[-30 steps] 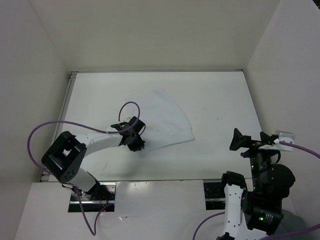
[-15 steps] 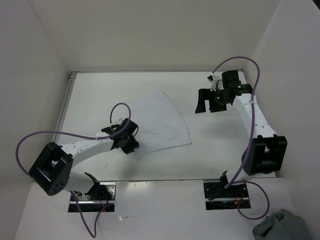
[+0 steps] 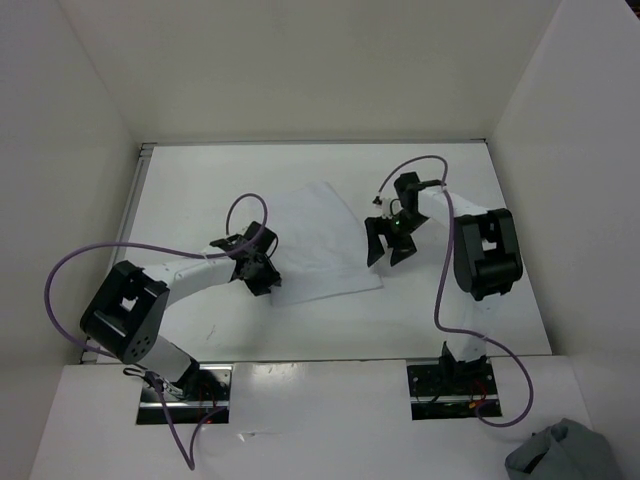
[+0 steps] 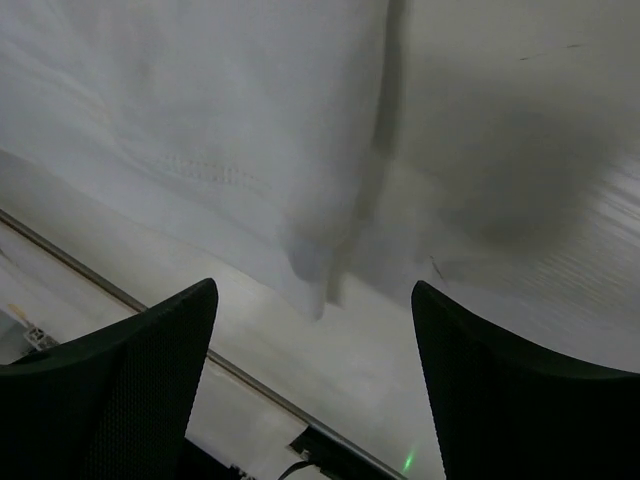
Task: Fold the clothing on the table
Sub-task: Flatten the skirt out
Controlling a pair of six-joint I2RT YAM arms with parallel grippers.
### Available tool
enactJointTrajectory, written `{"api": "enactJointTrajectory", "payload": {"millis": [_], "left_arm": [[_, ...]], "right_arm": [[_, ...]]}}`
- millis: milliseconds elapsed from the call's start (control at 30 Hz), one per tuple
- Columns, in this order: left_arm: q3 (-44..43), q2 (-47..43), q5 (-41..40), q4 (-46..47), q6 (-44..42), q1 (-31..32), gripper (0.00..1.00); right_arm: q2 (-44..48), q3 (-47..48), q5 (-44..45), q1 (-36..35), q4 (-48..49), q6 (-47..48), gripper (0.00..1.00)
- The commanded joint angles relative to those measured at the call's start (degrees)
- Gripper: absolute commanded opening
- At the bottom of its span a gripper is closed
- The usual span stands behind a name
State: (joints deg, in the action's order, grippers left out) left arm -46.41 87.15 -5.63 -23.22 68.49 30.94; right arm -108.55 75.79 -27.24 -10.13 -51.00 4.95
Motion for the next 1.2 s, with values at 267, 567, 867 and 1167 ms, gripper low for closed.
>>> {"api": "enactJointTrajectory", "payload": {"millis": [267, 567, 867, 1167], "left_arm": [[-2.72, 0.3, 0.88, 1.07, -1.96, -1.84, 0.44], [-12.43, 8.45, 5.61, 7.83, -19.22, -7.11, 0.29], [-22.51, 18.6, 6.33, 7.39, -25.25, -11.34, 0.23], [-8.69, 5.39, 12.31, 10.13, -23.31, -10.02, 0.15]], "right_arm": [[-5.61, -3.72, 2.9, -5.69, 7.31, -2.05, 0.41], [1.31, -7.93, 6.76, -5.69, 16.35, -6.35, 0.0], [9.31, -13.02, 13.45, -3.94, 26.11, -11.02, 0.0], [5.81, -9.01, 1.59, -0.86, 20.49, -7.58, 0.0]]}}
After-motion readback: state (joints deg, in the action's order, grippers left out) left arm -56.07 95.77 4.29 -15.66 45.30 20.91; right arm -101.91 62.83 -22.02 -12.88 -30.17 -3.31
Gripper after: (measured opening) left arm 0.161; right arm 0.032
